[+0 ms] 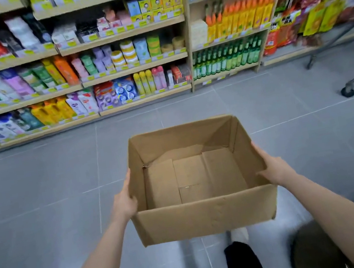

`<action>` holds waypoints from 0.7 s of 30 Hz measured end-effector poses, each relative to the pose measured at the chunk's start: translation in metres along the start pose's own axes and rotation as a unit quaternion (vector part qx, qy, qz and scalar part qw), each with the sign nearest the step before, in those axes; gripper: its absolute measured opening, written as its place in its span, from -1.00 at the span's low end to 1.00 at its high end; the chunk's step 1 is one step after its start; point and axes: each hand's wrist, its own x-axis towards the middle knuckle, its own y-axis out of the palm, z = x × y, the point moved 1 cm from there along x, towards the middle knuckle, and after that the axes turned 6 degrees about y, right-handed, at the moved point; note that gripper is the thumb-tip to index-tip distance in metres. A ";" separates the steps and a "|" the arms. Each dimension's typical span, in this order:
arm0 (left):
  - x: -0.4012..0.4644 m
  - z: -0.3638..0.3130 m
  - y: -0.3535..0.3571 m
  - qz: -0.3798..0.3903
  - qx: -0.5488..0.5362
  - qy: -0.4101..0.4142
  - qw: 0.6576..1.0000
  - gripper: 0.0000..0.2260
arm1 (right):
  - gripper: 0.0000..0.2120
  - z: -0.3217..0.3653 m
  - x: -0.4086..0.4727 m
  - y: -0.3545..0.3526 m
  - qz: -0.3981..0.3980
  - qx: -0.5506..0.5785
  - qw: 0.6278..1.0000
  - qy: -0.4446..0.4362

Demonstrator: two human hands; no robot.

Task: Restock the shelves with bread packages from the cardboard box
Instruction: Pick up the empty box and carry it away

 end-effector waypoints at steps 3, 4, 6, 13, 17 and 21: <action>0.079 -0.052 0.019 0.006 -0.022 0.006 1.000 -0.28 | -0.12 -0.011 0.079 -0.053 0.007 -0.011 1.000 0.011; 0.105 -0.071 0.023 0.013 -0.027 0.008 1.000 -0.29 | -0.12 -0.013 0.103 -0.071 0.006 -0.011 1.000 0.016; 0.161 -0.103 0.028 0.009 -0.032 0.026 0.999 -0.29 | -0.12 -0.017 0.148 -0.108 -0.002 -0.019 1.000 0.022; 0.321 -0.202 0.044 0.022 -0.022 0.023 0.999 -0.27 | -0.07 -0.023 0.281 -0.208 -0.039 -0.024 0.998 0.047; 0.404 -0.230 0.056 0.025 -0.021 0.035 0.999 -0.27 | -0.07 -0.019 0.365 -0.239 -0.031 -0.008 0.998 0.062; 0.497 -0.253 0.071 0.052 -0.024 0.041 0.998 -0.28 | -0.09 -0.008 0.447 -0.262 -0.021 -0.012 0.997 0.067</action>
